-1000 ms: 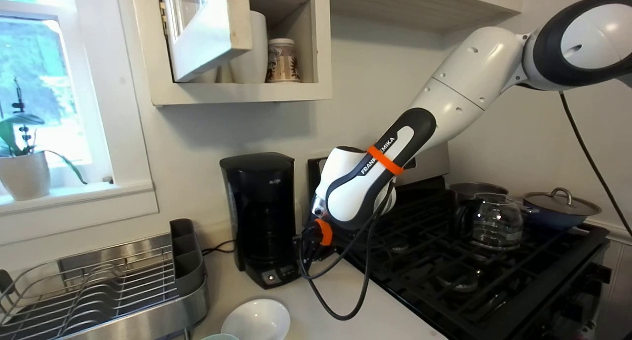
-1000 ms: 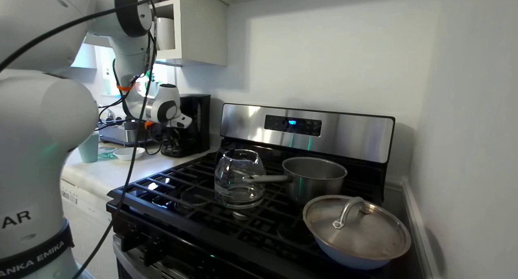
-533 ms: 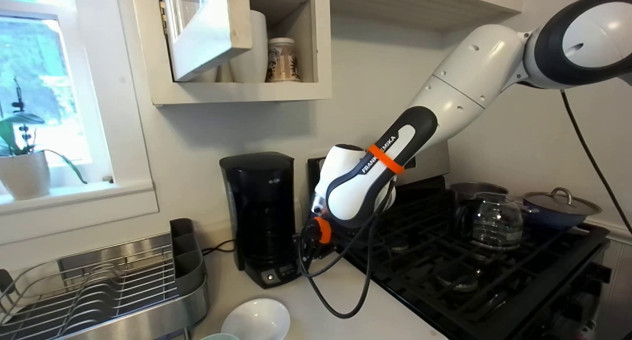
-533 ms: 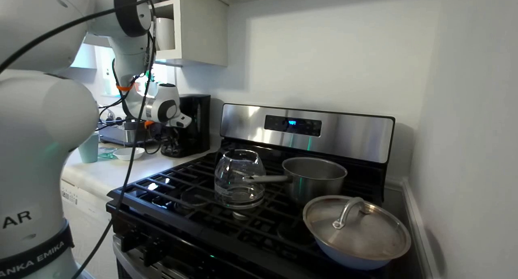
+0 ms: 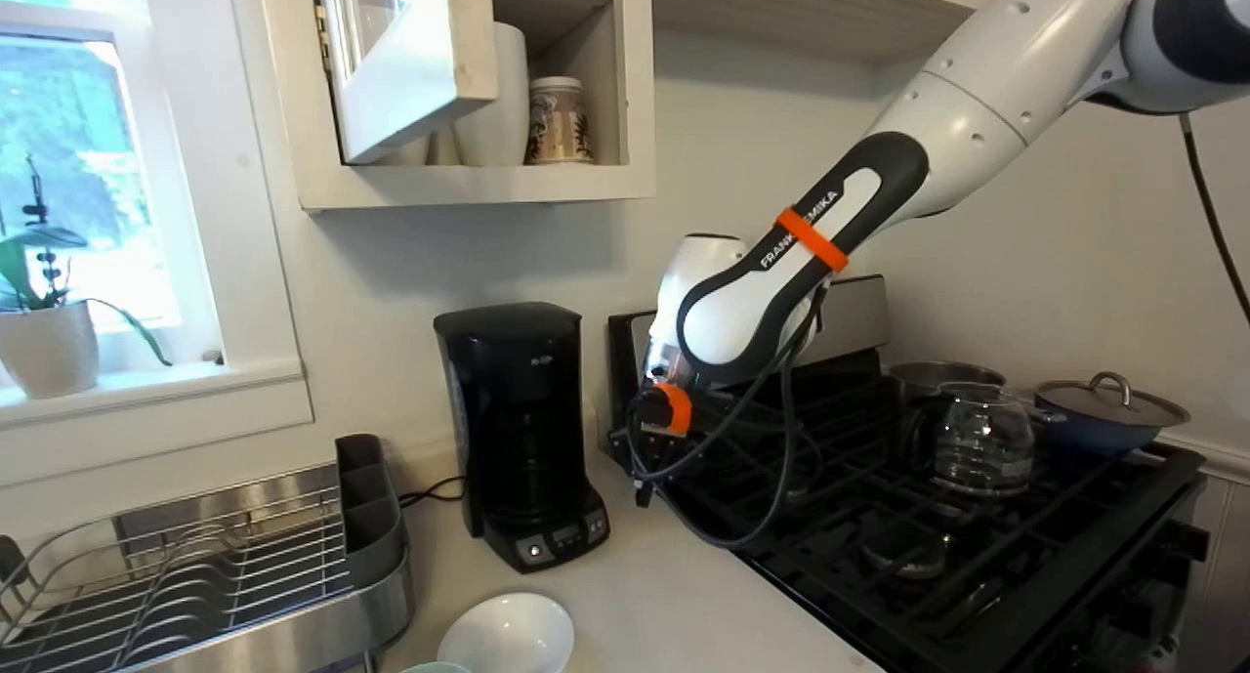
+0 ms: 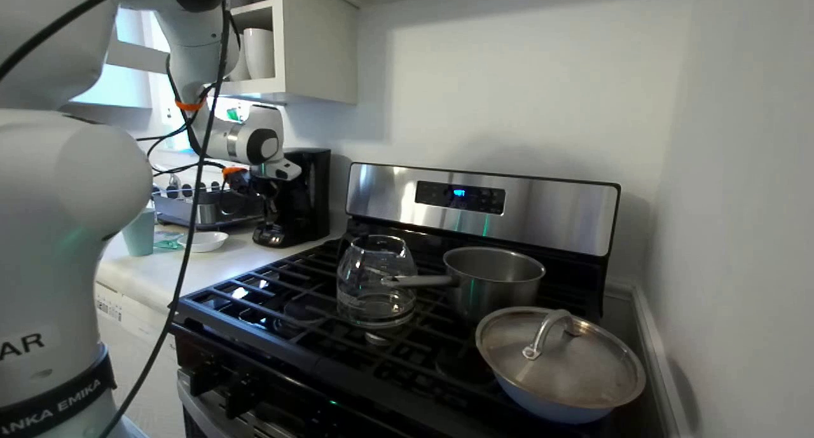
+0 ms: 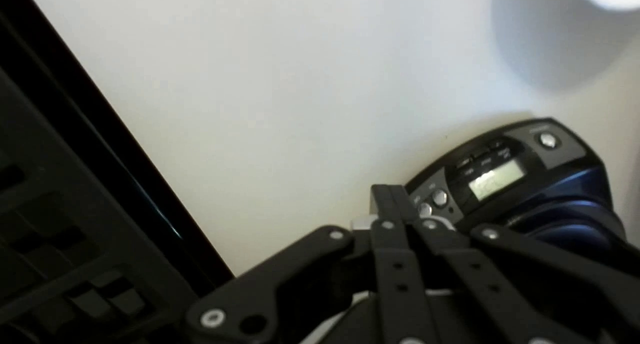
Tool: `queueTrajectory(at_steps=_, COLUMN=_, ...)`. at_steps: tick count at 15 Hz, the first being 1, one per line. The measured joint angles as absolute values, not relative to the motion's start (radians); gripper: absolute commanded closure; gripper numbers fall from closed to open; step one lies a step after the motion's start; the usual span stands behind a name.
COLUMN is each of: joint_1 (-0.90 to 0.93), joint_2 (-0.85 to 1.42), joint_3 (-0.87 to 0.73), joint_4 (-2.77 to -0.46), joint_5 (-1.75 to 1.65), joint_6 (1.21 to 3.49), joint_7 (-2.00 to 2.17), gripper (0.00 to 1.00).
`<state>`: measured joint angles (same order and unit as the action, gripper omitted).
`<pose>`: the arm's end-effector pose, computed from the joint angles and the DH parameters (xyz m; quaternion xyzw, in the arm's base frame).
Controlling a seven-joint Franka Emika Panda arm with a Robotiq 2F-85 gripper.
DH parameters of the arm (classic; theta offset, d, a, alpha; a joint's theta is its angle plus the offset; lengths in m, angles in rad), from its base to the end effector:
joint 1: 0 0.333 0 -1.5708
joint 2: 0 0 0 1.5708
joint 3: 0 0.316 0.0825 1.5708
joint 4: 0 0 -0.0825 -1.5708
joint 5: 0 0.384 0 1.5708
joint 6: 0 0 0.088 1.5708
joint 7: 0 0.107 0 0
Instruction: Press the second button from the right at the bottom of the coffee machine
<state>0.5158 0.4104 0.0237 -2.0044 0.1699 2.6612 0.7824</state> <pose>0.5431 0.3187 0.2751 -0.9726 0.1906 -0.0641 0.1166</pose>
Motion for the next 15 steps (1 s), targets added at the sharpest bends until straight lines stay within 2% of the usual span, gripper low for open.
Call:
queueTrajectory(at_steps=6, joint_1=0.395, joint_2=0.229, joint_3=0.184, joint_4=-2.123, joint_5=0.215, joint_6=2.436, joint_7=0.631, gripper=1.00)
queueTrajectory(at_steps=7, joint_1=0.391, joint_2=0.198, joint_3=0.192, joint_4=-2.145, joint_5=0.215, joint_6=2.422, joint_7=0.620, gripper=0.74)
queueTrajectory(at_steps=8, joint_1=0.389, joint_2=0.164, joint_3=0.199, joint_4=-2.169, joint_5=0.215, joint_6=2.414, joint_7=0.614, gripper=0.73)
queueTrajectory(at_steps=9, joint_1=0.386, joint_2=0.130, joint_3=0.206, joint_4=-2.192, joint_5=0.215, joint_6=2.409, joint_7=0.611, gripper=0.68)
queueTrajectory(at_steps=15, joint_1=0.368, joint_2=-0.090, joint_3=0.231, joint_4=-2.310, joint_5=0.181, joint_6=2.386, joint_7=0.595, gripper=0.26)
